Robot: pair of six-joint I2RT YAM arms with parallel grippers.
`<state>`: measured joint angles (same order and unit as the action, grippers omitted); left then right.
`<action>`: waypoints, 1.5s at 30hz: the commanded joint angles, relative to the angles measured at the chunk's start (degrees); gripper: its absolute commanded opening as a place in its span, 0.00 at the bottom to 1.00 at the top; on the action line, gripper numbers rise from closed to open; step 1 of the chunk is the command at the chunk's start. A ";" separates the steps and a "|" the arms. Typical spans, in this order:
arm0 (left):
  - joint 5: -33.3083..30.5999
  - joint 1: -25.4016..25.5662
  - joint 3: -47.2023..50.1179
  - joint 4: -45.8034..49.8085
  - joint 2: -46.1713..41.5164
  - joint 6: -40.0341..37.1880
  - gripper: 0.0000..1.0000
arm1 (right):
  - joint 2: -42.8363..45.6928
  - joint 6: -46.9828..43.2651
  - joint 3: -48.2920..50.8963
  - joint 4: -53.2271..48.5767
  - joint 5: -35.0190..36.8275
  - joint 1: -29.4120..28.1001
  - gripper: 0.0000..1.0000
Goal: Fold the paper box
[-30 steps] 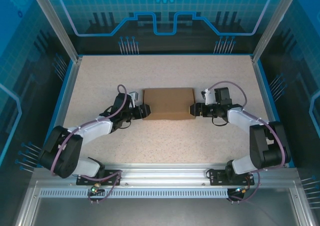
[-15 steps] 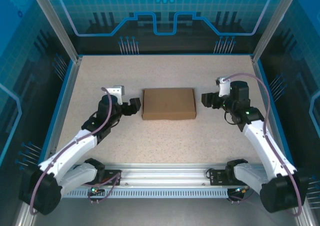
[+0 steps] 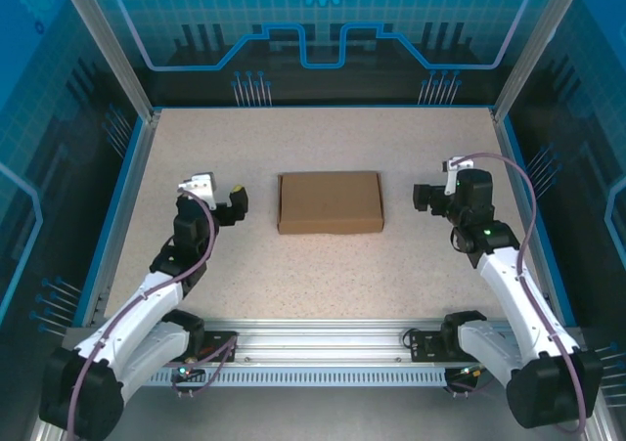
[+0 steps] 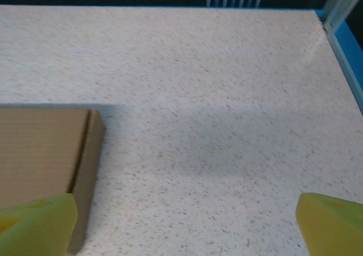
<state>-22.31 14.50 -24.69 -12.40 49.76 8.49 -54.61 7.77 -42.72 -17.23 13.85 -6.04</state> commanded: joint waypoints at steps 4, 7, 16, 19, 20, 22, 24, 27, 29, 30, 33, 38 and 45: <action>0.90 -6.85 0.10 -7.12 9.08 -1.76 0.99 | -6.18 3.79 1.45 6.88 8.41 1.27 1.00; 4.14 -10.18 -0.45 -10.33 14.78 -0.71 0.99 | -10.84 2.67 2.07 10.96 8.06 1.31 1.00; 9.71 -12.41 0.45 -24.52 28.80 -4.17 0.99 | -22.08 0.15 8.02 29.19 5.23 0.95 1.00; 10.55 -12.83 -0.93 -23.59 30.33 -5.04 0.99 | -23.91 -1.31 10.43 34.75 5.15 0.64 1.00; 10.66 -12.88 -1.22 -23.76 30.74 -5.47 0.99 | -24.24 -1.81 11.35 36.56 4.83 0.52 1.00; 11.17 -13.04 -0.73 -27.28 31.87 -6.89 0.99 | -23.88 -2.89 12.12 38.43 4.78 -0.11 1.00; 12.41 -13.43 0.66 -32.25 34.25 -7.28 0.99 | -23.40 -3.95 13.53 41.76 4.62 -0.59 1.00; 15.44 -14.06 2.10 -37.91 38.12 -7.64 0.99 | -23.43 -5.06 14.54 44.69 4.12 -0.94 1.00; 16.09 -14.06 2.93 -40.64 39.12 -7.91 0.99 | -23.77 -5.60 14.63 45.77 3.78 -1.05 1.00; 16.16 -14.08 2.90 -40.13 38.95 -7.96 0.99 | -23.96 -5.85 14.95 47.17 3.42 -1.14 1.00; 16.54 -14.07 2.89 -40.34 38.99 -8.09 0.99 | -24.92 -7.01 15.93 51.07 3.20 -1.48 1.00; 16.95 -14.06 2.81 -40.29 39.01 -8.32 0.99 | -29.18 -7.92 18.77 60.95 2.57 -1.39 1.00; 17.04 -14.06 2.77 -40.21 39.01 -8.47 0.99 | -31.81 -6.71 19.65 64.13 1.04 -0.01 1.00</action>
<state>-6.52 0.99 -22.24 -50.09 88.55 1.08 -85.56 1.04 -23.31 41.52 15.92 -6.68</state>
